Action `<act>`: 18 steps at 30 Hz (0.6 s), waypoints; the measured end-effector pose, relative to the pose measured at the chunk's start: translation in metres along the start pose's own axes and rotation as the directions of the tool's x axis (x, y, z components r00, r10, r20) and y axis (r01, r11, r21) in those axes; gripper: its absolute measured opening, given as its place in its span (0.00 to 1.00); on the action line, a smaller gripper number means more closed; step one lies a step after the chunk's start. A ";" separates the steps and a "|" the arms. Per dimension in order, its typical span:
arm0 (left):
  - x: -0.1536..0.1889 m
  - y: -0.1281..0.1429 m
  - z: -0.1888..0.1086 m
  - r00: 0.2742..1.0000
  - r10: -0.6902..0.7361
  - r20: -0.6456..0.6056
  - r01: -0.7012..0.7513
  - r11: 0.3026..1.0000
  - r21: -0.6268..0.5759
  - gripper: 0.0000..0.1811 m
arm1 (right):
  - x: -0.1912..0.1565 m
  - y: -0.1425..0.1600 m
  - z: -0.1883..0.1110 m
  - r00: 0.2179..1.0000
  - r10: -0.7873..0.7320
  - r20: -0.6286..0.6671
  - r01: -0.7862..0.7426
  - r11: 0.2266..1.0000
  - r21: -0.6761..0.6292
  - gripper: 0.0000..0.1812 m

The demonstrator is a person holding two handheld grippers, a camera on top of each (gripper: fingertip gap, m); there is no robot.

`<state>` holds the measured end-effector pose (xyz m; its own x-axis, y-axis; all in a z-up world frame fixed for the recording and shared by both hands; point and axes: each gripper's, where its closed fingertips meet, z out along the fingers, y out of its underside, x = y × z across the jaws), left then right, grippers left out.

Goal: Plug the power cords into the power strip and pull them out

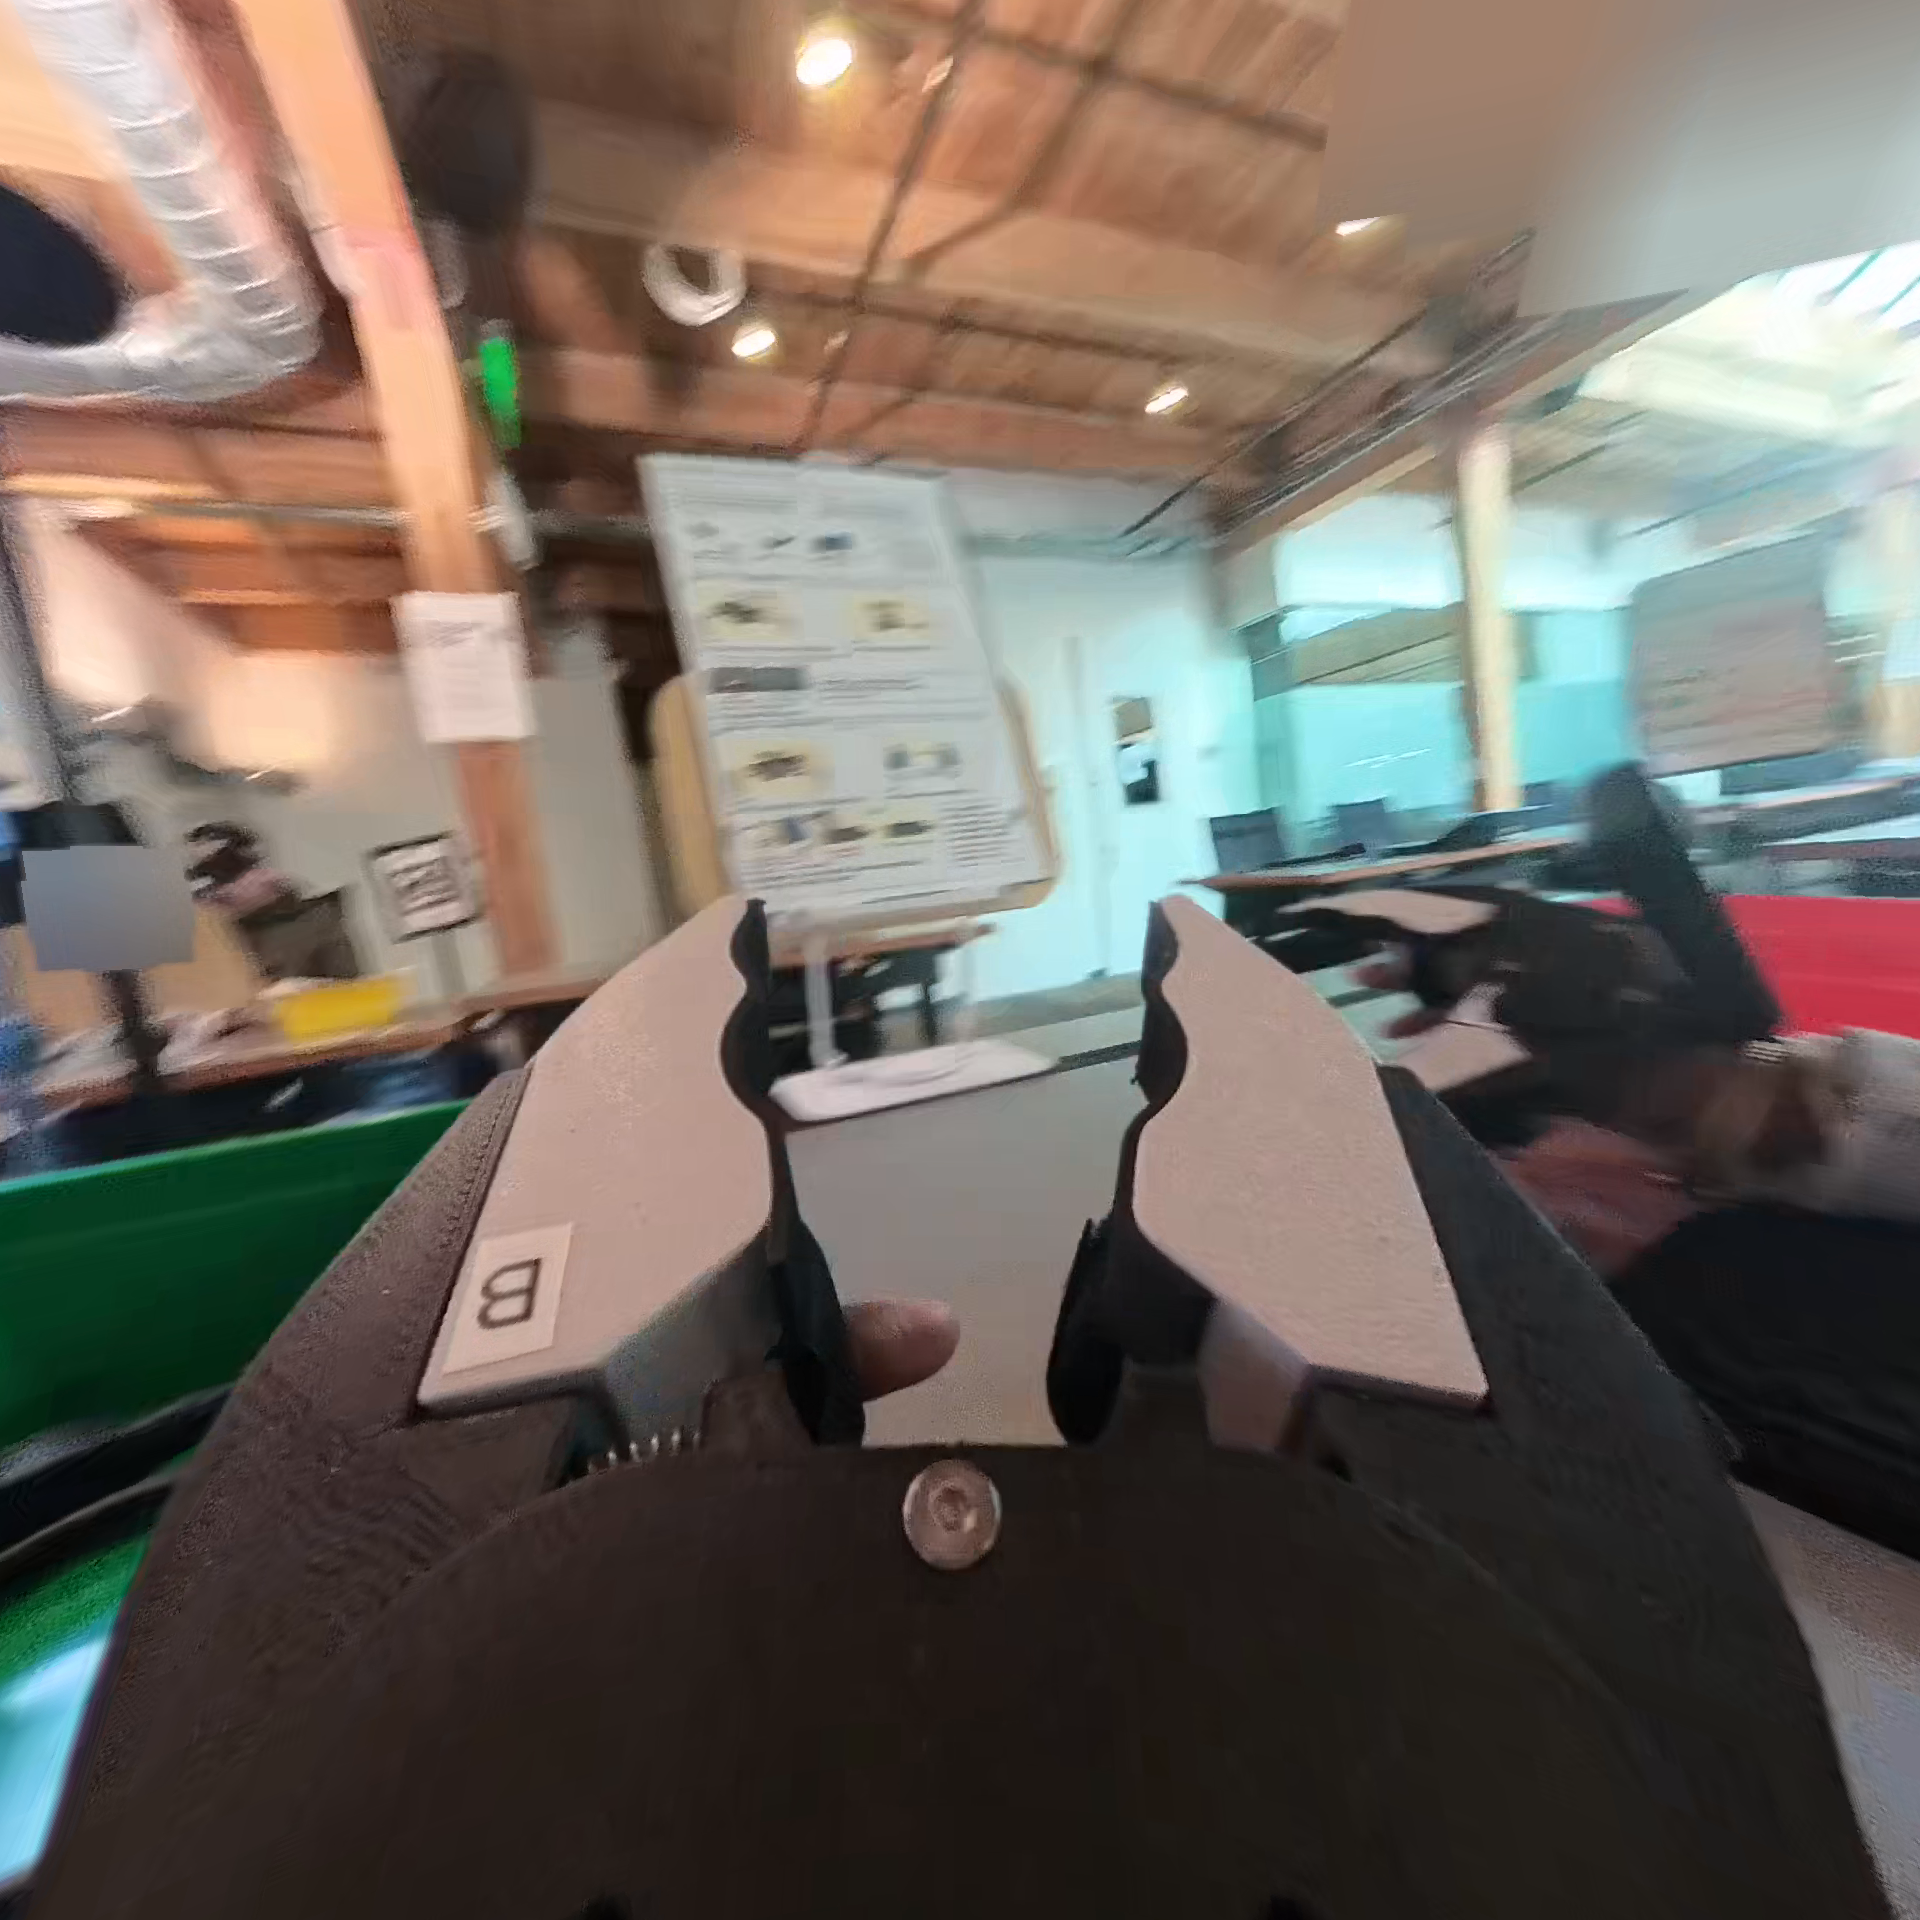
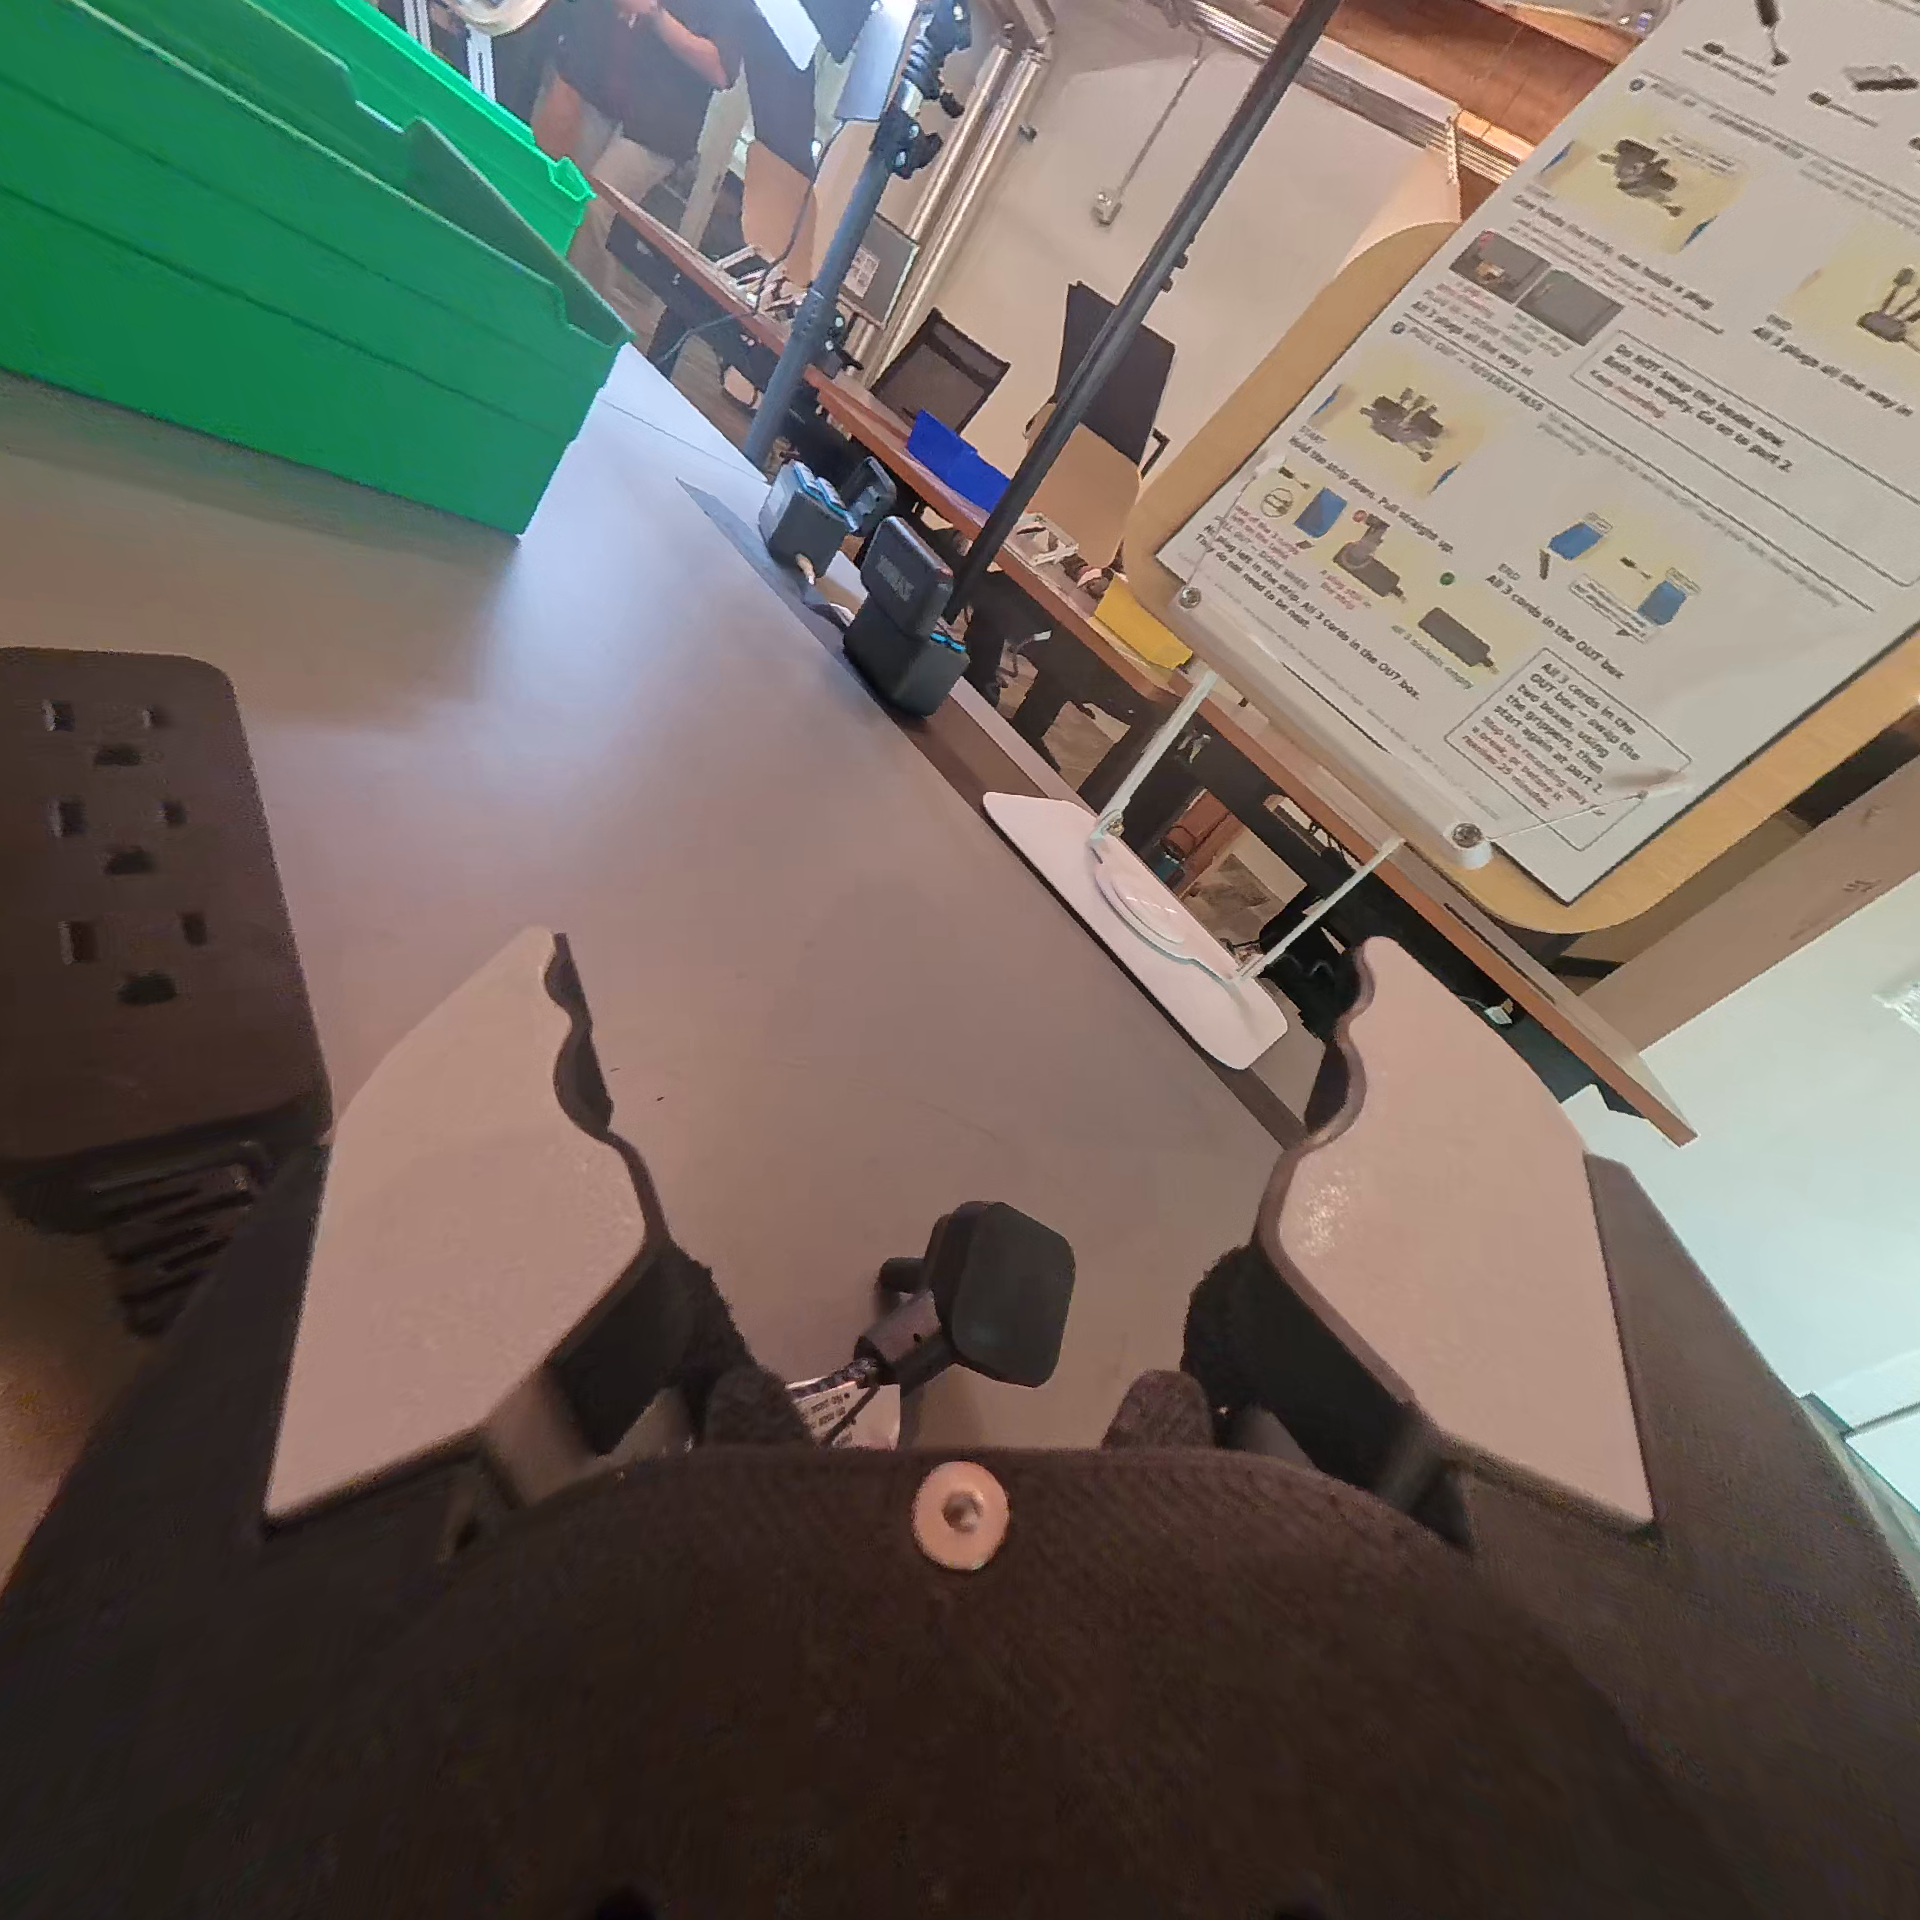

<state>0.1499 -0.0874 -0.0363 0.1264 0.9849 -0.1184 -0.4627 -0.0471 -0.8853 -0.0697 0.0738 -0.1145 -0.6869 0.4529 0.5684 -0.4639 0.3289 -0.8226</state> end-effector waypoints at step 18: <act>-0.155 0.057 -0.099 0.963 0.181 -0.198 -0.238 0.236 -0.942 0.37 | 0.000 0.007 0.001 0.999 0.033 0.009 -0.033 0.999 -0.022 0.73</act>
<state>0.1908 -0.2595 -0.1130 0.2115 0.9072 -0.3636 0.6875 -0.4025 -0.6045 -0.0730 0.0755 -0.1199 -0.7068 0.4563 0.5405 -0.4283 0.3320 -0.8404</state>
